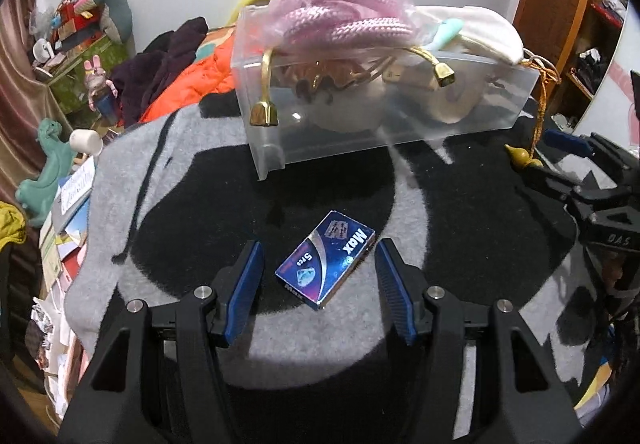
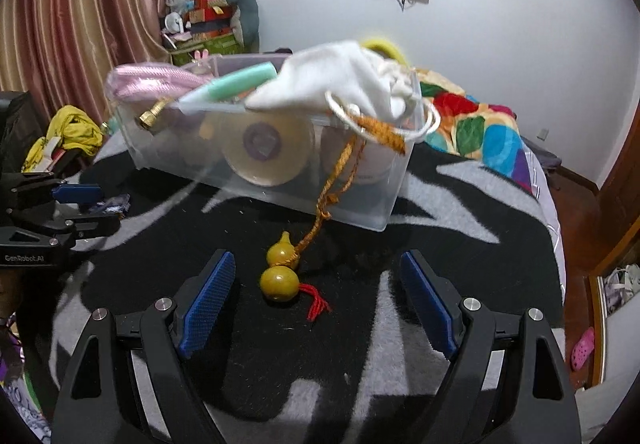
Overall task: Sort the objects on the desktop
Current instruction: 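Grasp the blue Max card box with the left tool while the right tool grasps the yellow gourd pendant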
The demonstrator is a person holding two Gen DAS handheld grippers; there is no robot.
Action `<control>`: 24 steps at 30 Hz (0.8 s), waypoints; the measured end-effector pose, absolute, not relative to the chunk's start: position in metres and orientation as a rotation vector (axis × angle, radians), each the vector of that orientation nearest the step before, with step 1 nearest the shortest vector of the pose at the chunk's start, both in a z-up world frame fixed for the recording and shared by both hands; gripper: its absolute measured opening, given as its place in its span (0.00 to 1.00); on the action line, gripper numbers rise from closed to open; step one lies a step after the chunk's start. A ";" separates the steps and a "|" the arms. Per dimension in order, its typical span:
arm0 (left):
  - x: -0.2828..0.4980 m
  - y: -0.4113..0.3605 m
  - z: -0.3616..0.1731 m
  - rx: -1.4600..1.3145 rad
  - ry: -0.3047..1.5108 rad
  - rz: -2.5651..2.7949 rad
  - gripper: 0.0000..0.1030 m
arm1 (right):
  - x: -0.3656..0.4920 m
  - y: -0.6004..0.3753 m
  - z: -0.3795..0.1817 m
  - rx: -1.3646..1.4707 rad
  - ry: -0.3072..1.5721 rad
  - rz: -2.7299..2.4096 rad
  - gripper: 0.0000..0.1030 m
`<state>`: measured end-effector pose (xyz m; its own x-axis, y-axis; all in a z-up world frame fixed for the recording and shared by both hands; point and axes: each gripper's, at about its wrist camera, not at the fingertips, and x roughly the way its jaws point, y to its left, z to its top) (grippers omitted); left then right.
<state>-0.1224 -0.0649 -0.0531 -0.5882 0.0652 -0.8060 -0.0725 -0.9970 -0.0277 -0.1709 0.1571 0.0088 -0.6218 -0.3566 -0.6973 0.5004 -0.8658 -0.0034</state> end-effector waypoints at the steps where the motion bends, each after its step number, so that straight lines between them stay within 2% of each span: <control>1: -0.122 -0.066 -0.053 -1.385 0.005 2.732 0.56 | -0.173 0.157 0.007 1.012 0.270 -2.444 0.80; 9: -0.121 -0.067 -0.054 -1.378 -0.016 2.737 0.56 | -0.175 0.156 0.002 1.060 0.258 -2.414 0.80; 14: -0.121 -0.070 -0.053 -1.375 -0.041 2.748 0.45 | -0.174 0.155 0.002 1.058 0.272 -2.416 0.79; 16: -0.121 -0.072 -0.053 -1.378 -0.041 2.772 0.37 | -0.172 0.155 0.002 1.046 0.276 -2.411 0.70; 18: -0.122 -0.075 -0.053 -1.381 -0.054 2.782 0.33 | -0.170 0.154 0.002 1.034 0.292 -2.409 0.65; 19: -0.122 -0.076 -0.053 -1.385 -0.049 2.799 0.30 | -0.170 0.153 0.002 1.026 0.298 -2.404 0.59; 24: -0.122 -0.073 -0.054 -1.385 -0.017 2.828 0.29 | -0.167 0.145 0.004 0.985 0.339 -2.370 0.34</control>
